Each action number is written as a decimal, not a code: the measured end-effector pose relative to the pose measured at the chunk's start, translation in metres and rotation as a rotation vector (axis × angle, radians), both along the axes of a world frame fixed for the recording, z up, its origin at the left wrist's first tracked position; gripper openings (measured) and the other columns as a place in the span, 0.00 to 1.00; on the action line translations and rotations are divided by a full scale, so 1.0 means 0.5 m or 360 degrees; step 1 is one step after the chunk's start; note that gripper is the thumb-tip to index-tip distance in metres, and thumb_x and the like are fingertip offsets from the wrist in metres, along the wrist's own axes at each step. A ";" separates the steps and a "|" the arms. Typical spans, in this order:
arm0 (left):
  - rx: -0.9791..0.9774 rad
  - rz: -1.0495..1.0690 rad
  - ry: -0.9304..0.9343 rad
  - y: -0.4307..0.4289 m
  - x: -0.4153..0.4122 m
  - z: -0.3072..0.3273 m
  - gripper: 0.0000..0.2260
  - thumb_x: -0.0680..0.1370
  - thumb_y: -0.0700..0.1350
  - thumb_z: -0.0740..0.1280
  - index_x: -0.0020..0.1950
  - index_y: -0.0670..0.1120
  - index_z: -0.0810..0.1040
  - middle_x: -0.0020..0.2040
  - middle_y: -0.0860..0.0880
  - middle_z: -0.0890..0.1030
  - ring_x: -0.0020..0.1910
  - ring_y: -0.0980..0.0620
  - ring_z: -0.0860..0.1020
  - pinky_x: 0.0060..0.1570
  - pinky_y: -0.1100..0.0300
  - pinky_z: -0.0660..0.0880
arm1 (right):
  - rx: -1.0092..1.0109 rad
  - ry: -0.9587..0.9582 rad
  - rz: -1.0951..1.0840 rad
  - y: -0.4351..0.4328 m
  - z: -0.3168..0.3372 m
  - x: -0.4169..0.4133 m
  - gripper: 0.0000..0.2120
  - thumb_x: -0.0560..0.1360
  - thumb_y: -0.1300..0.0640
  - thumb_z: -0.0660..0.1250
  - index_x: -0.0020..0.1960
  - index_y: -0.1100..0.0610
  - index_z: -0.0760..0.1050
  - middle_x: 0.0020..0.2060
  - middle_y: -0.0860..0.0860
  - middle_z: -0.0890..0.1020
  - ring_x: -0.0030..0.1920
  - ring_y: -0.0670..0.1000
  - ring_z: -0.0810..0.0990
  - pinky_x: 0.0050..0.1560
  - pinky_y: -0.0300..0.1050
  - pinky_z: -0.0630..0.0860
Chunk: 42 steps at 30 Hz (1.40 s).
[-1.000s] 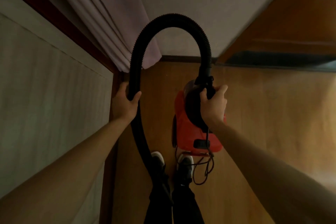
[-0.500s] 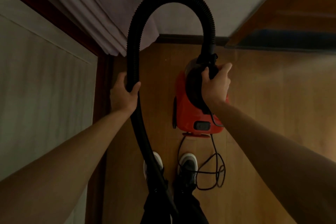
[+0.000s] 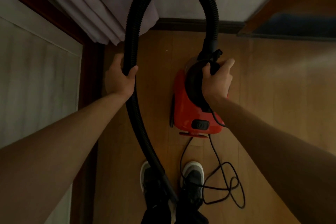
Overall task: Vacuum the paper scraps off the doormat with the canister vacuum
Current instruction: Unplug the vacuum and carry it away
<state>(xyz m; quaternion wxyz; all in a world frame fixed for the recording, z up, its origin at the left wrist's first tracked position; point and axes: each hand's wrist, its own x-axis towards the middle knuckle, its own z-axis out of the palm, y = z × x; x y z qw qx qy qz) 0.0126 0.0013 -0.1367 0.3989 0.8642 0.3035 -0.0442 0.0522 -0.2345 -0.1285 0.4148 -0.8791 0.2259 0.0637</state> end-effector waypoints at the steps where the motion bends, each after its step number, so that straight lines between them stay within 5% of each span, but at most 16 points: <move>1: 0.0008 -0.0009 0.0002 -0.002 0.000 -0.010 0.16 0.80 0.49 0.68 0.67 0.51 0.71 0.58 0.51 0.79 0.56 0.49 0.78 0.54 0.49 0.79 | 0.0006 0.0000 -0.0008 0.000 -0.009 0.001 0.13 0.81 0.52 0.61 0.56 0.60 0.61 0.48 0.59 0.78 0.42 0.54 0.78 0.28 0.38 0.68; 10: -0.0033 -0.0013 0.0001 -0.021 -0.005 -0.089 0.15 0.80 0.48 0.68 0.65 0.49 0.72 0.54 0.52 0.79 0.51 0.50 0.79 0.47 0.52 0.79 | 0.0024 -0.0045 -0.0027 0.002 -0.057 0.017 0.12 0.81 0.52 0.61 0.53 0.56 0.59 0.48 0.59 0.79 0.41 0.54 0.79 0.28 0.37 0.68; 15: -0.0112 0.0048 0.0048 -0.042 -0.020 -0.123 0.14 0.80 0.47 0.68 0.64 0.49 0.70 0.45 0.54 0.76 0.39 0.56 0.76 0.38 0.56 0.77 | 0.0046 -0.0097 -0.0051 0.003 -0.070 0.019 0.12 0.81 0.52 0.61 0.53 0.56 0.59 0.47 0.58 0.79 0.42 0.54 0.80 0.30 0.39 0.73; 22: -0.0167 0.0159 0.0082 -0.050 -0.026 -0.148 0.16 0.79 0.46 0.69 0.64 0.49 0.69 0.49 0.52 0.78 0.45 0.53 0.78 0.33 0.66 0.71 | -0.0030 -0.0154 -0.0024 0.005 -0.078 0.015 0.12 0.81 0.52 0.61 0.54 0.58 0.60 0.44 0.55 0.77 0.36 0.48 0.77 0.28 0.36 0.70; 27: -0.0153 0.0268 0.0084 -0.043 -0.017 -0.139 0.17 0.79 0.45 0.69 0.66 0.50 0.69 0.51 0.53 0.77 0.49 0.51 0.79 0.38 0.63 0.74 | -0.0044 -0.0133 -0.0028 0.008 -0.077 0.013 0.15 0.81 0.52 0.60 0.59 0.61 0.62 0.45 0.55 0.78 0.34 0.44 0.75 0.28 0.37 0.70; 33: -0.0257 0.0068 0.0338 -0.030 -0.026 -0.087 0.27 0.82 0.48 0.65 0.79 0.51 0.59 0.72 0.48 0.71 0.70 0.47 0.71 0.65 0.55 0.70 | -0.0051 0.0078 0.0112 0.005 -0.040 0.009 0.18 0.80 0.54 0.62 0.63 0.62 0.60 0.55 0.60 0.78 0.43 0.52 0.77 0.30 0.37 0.70; 36: -0.0250 -0.0046 0.0536 -0.018 -0.032 -0.035 0.34 0.82 0.54 0.63 0.82 0.50 0.48 0.78 0.46 0.63 0.74 0.44 0.66 0.72 0.50 0.65 | -0.0184 0.0378 0.0441 -0.010 -0.003 -0.003 0.28 0.76 0.51 0.68 0.68 0.59 0.58 0.64 0.60 0.73 0.58 0.60 0.78 0.44 0.52 0.80; 38: -0.0241 -0.0107 0.0591 -0.009 -0.025 0.012 0.36 0.81 0.56 0.63 0.82 0.50 0.45 0.78 0.46 0.62 0.75 0.44 0.65 0.72 0.49 0.64 | -0.0374 0.0603 0.0699 -0.019 0.046 0.003 0.36 0.74 0.48 0.70 0.74 0.57 0.56 0.69 0.59 0.67 0.66 0.63 0.71 0.58 0.59 0.77; 42: -0.0172 -0.0504 0.0596 0.011 -0.021 0.110 0.41 0.72 0.70 0.63 0.80 0.57 0.51 0.76 0.48 0.65 0.72 0.46 0.68 0.70 0.45 0.69 | -0.0685 0.0662 0.1213 -0.028 0.183 0.003 0.37 0.74 0.48 0.69 0.76 0.55 0.54 0.68 0.59 0.65 0.68 0.64 0.67 0.62 0.58 0.73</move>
